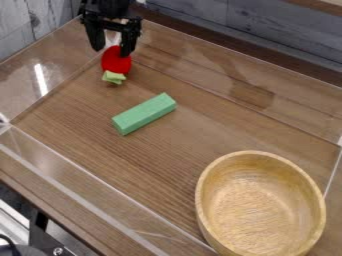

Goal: Move the red object to the right side of the table

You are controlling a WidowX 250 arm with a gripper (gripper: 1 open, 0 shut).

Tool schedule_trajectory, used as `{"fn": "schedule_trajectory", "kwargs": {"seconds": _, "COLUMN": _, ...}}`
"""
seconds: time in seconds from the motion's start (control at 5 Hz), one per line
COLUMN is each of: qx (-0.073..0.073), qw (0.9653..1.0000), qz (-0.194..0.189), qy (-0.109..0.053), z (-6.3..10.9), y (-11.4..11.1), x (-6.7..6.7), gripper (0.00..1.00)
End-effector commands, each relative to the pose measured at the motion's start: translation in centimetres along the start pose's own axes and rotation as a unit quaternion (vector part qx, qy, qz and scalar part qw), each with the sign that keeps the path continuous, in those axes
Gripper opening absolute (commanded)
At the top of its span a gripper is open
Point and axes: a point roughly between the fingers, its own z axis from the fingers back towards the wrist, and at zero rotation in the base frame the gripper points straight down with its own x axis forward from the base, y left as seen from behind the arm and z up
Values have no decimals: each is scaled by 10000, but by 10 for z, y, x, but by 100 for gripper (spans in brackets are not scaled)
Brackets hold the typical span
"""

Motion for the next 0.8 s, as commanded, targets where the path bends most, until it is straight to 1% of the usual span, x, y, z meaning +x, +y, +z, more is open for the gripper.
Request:
{"fn": "schedule_trajectory", "kwargs": {"seconds": 0.0, "qx": 16, "qw": 9995, "qz": 70, "qy": -298, "z": 27, "y": 7, "x": 4, "gripper": 100}}
{"fn": "schedule_trajectory", "kwargs": {"seconds": 0.6, "qx": -114, "qw": 9993, "qz": 83, "qy": -337, "z": 39, "y": 7, "x": 3, "gripper": 100}}
